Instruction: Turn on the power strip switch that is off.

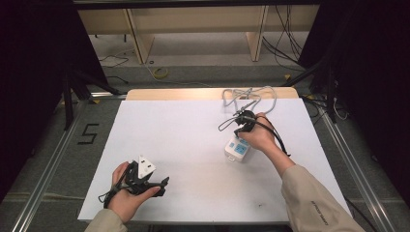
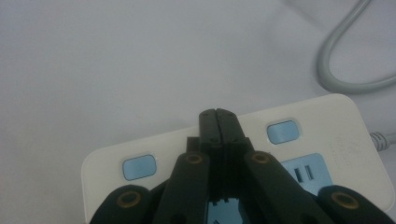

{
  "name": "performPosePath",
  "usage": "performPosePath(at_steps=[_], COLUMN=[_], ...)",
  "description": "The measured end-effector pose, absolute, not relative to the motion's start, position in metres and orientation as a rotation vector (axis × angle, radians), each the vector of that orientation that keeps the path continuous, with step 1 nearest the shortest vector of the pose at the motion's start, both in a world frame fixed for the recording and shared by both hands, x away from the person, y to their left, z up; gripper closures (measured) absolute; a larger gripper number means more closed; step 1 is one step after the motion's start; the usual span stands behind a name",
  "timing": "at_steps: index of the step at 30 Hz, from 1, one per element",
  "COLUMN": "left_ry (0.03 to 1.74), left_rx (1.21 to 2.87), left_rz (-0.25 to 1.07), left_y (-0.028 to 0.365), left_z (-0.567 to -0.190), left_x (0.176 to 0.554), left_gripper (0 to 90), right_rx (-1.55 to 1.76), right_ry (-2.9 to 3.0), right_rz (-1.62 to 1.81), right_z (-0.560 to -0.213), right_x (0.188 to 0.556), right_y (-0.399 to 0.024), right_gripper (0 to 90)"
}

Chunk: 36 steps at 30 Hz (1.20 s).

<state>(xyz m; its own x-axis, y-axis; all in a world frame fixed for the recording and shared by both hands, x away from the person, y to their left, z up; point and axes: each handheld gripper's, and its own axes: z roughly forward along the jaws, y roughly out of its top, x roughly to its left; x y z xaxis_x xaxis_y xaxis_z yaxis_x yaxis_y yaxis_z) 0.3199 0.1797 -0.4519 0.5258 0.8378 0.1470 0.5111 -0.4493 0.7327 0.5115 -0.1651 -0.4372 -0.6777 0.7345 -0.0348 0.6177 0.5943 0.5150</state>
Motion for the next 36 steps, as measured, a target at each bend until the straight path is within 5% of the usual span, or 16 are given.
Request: performPosePath(at_steps=[36], left_ry=[1.087], left_rx=[2.134], left_rz=[0.664], left_y=[0.1792], left_z=[-0.4519], left_x=[0.3198], left_gripper=[13.8], right_rx=[1.131], right_ry=[2.623], right_rz=[0.627], right_z=[-0.4351], right_x=[0.515], right_y=[-0.1603], right_gripper=[90.0])
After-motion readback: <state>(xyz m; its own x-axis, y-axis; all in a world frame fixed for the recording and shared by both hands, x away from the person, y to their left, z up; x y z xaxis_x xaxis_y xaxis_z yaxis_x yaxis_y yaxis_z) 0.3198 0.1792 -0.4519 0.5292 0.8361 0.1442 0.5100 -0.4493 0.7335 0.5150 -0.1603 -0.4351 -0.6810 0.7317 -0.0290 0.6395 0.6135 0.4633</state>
